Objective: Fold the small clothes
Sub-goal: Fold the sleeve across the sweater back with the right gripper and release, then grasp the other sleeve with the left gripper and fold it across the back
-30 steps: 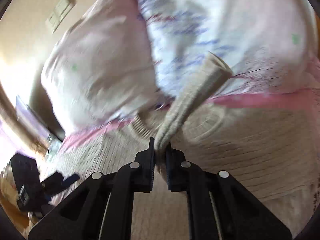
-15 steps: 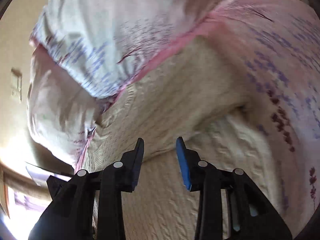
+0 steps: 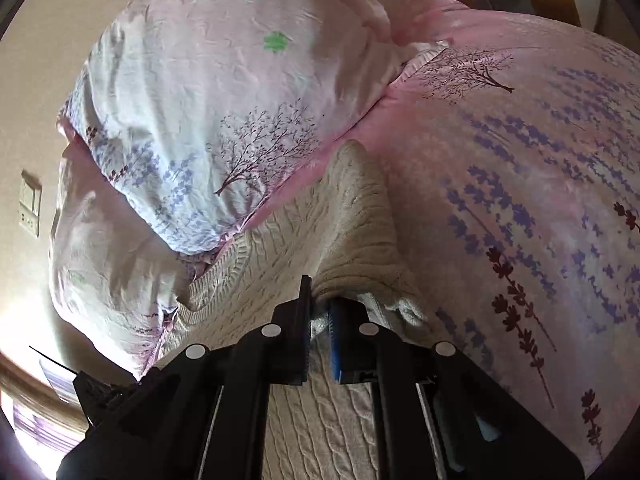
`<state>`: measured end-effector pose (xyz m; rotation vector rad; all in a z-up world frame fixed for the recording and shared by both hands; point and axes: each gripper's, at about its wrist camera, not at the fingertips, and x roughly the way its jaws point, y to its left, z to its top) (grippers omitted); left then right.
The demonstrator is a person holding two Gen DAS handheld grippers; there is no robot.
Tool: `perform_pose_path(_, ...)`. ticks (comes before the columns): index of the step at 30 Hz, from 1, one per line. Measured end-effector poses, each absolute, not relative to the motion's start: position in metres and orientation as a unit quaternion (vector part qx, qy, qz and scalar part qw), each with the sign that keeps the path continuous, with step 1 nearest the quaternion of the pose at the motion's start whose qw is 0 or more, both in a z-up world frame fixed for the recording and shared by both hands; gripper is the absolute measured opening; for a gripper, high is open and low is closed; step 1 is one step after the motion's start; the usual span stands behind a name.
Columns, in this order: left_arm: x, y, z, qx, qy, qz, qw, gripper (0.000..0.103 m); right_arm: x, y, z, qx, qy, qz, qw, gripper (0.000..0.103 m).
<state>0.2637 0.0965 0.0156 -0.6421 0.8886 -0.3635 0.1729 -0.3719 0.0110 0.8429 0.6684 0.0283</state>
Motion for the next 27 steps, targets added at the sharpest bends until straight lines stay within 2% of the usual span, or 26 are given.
perform_pose_path(5, 0.263, 0.105, -0.007, -0.281, 0.461, -0.142, 0.830, 0.009, 0.182, -0.355, -0.009, 0.371, 0.382, -0.011, 0.846, 0.009)
perform_pose_path(6, 0.260, 0.106, -0.007, -0.282, 0.458, -0.146, 0.830, 0.012, 0.180, -0.353, -0.008, 0.370, 0.381, -0.013, 0.847, 0.011)
perform_pose_path(7, 0.256, 0.109, -0.004, -0.282, 0.455, -0.149, 0.831, 0.012, 0.178, -0.350, -0.005, 0.361, 0.385, -0.017, 0.849, 0.020)
perform_pose_path(8, 0.252, 0.114, 0.000, -0.285, 0.454, -0.155, 0.830, 0.019, 0.174, -0.347, 0.001, 0.350, 0.389, -0.021, 0.852, 0.025)
perform_pose_path(9, 0.245, 0.121, 0.005, -0.291, 0.447, -0.162, 0.830, 0.030, 0.170, -0.344, 0.006, 0.342, 0.387, -0.025, 0.856, 0.031)
perform_pose_path(11, 0.226, 0.143, 0.018, -0.303, 0.425, -0.162, 0.837, 0.046, 0.160, -0.333, 0.023, 0.307, 0.379, -0.035, 0.872, 0.031)
perform_pose_path(12, 0.216, 0.153, 0.023, -0.308, 0.416, -0.157, 0.841, 0.051, 0.157, -0.327, 0.030, 0.291, 0.374, -0.039, 0.880, 0.032)
perform_pose_path(17, 0.167, 0.227, 0.031, -0.347, 0.385, -0.091, 0.850, 0.053, 0.182, -0.260, 0.050, 0.198, 0.391, 0.036, 0.898, 0.036)
perform_pose_path(25, 0.125, 0.324, 0.012, -0.453, 0.351, 0.028, 0.819, 0.053, 0.232, -0.160, 0.020, 0.060, 0.457, 0.078, 0.884, 0.038)
perform_pose_path(27, 0.124, 0.336, 0.006, -0.475, 0.343, 0.041, 0.809, 0.053, 0.230, -0.154, 0.020, 0.046, 0.447, 0.069, 0.891, 0.040)
